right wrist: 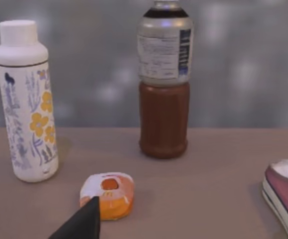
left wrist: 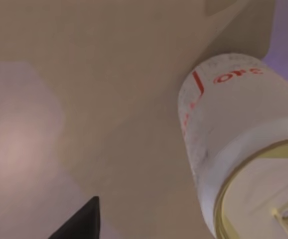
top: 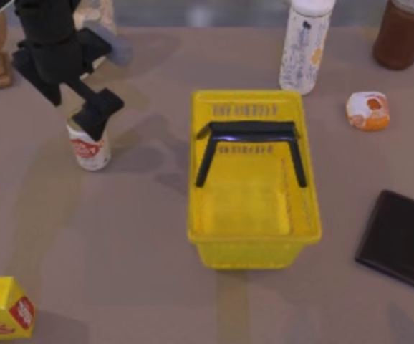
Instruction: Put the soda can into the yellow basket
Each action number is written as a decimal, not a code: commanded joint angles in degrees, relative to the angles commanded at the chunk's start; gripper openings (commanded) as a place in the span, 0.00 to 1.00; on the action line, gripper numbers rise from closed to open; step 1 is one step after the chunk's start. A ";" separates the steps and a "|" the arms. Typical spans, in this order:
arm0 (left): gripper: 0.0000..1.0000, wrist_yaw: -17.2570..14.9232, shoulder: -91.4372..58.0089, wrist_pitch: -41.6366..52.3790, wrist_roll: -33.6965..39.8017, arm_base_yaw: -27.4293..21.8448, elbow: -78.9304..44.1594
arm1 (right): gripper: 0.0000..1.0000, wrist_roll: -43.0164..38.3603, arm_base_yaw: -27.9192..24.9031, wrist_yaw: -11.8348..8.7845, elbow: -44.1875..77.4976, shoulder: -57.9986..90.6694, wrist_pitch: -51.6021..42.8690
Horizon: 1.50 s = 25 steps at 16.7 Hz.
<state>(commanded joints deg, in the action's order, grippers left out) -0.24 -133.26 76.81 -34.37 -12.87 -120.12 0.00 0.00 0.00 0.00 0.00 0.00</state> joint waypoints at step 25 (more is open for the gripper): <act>0.02 -0.01 -1.16 -10.53 -0.08 0.06 9.37 | 1.00 0.00 0.00 0.00 0.00 0.00 0.00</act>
<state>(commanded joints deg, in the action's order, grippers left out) -0.25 -134.42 66.28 -34.44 -12.81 -110.75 0.00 0.00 0.00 0.00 0.00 0.00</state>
